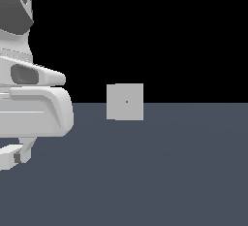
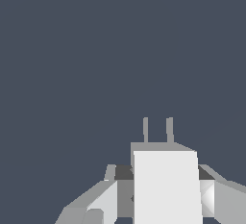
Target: Plug the charger into the wall socket.
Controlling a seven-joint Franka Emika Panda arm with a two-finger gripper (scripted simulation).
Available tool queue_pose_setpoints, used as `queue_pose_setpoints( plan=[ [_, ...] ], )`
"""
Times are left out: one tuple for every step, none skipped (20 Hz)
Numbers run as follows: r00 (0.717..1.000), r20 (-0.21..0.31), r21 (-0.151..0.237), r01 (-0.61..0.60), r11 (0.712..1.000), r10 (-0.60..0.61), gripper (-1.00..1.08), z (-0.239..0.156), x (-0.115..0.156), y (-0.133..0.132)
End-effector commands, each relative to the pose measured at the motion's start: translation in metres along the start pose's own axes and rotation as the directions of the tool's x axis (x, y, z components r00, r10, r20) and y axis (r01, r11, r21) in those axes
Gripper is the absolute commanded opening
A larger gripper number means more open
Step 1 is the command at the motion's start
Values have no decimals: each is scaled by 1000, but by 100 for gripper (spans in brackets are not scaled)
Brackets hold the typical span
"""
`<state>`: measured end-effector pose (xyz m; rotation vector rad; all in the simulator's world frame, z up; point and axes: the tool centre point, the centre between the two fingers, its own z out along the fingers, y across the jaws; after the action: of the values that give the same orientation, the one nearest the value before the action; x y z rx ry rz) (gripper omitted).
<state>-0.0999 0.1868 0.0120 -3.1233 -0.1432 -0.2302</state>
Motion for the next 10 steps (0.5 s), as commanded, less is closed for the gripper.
queue_pose_setpoints(
  plan=[
    [1000,0,0,0,1000,0,-100,0,0,0],
    [1000,0,0,0,1000,0,-100,0,0,0],
    [1000,0,0,0,1000,0,-100,0,0,0],
    [1000,0,0,0,1000,0,-100,0,0,0],
    [1000,0,0,-2,1000,2,-100,-1,1,1],
    [1000,0,-1,-4,1000,4,-100,-1,1,3],
    [1000,0,-1,-8,1000,8,-100,-2,3,5],
    [1000,0,-2,-12,1000,12,-100,-3,4,8],
    [1000,0,-3,-18,1000,18,-100,-5,6,11],
    [1000,0,-3,-24,1000,24,-100,-7,8,15]
  ],
)
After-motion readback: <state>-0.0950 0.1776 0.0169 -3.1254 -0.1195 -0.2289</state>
